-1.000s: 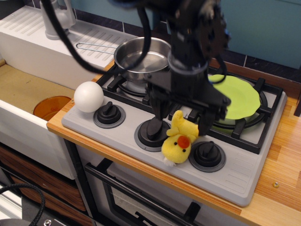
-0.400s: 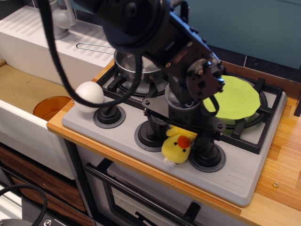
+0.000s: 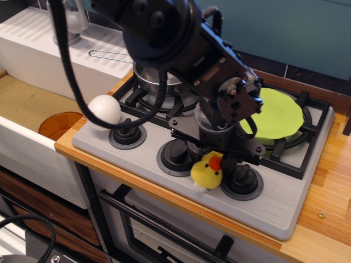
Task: Put stuffedduck on plate and egg in pot or pan on stove
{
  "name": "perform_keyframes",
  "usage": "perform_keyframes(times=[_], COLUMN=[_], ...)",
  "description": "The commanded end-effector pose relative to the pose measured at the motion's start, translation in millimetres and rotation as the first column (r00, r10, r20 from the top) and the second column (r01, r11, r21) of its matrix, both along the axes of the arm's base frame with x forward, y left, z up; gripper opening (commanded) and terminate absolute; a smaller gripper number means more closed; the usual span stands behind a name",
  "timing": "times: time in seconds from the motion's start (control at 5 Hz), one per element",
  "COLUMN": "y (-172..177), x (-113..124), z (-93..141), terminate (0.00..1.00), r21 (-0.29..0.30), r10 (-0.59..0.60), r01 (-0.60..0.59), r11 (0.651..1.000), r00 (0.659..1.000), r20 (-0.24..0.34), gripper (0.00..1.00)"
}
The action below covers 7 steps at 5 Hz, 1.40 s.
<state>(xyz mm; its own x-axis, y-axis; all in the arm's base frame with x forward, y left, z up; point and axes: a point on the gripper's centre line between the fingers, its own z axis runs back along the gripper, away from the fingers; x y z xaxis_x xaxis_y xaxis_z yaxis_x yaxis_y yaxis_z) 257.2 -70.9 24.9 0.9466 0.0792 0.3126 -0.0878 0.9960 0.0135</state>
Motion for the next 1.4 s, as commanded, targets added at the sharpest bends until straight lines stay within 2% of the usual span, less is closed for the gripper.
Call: perform_keyframes(times=[0.0, 0.2, 0.4, 0.6, 1.0, 1.2], y=[3.1, 6.4, 8.6, 8.4, 5.2, 1.4], x=[6.8, 11.6, 26.0, 47.2, 94.8, 106.7], z=[21.1, 53.9, 81.3, 90.0, 79.0, 70.1], terminate=[0.00, 0.00, 0.00, 0.00, 0.00, 0.00], r21=[0.002, 0.040, 0.062, 0.062, 0.058, 0.046], r10=[0.003, 0.020, 0.030, 0.033, 0.038, 0.033], r01=[-0.003, -0.017, -0.022, -0.024, -0.031, -0.028], r11=[1.000, 0.999, 0.998, 0.998, 0.998, 0.999], r00=[0.999, 0.995, 0.990, 0.988, 0.992, 0.993], r20=[-0.040, -0.094, -0.135, -0.150, -0.124, -0.111], gripper=[0.00, 0.00, 0.00, 0.00, 0.00, 0.00])
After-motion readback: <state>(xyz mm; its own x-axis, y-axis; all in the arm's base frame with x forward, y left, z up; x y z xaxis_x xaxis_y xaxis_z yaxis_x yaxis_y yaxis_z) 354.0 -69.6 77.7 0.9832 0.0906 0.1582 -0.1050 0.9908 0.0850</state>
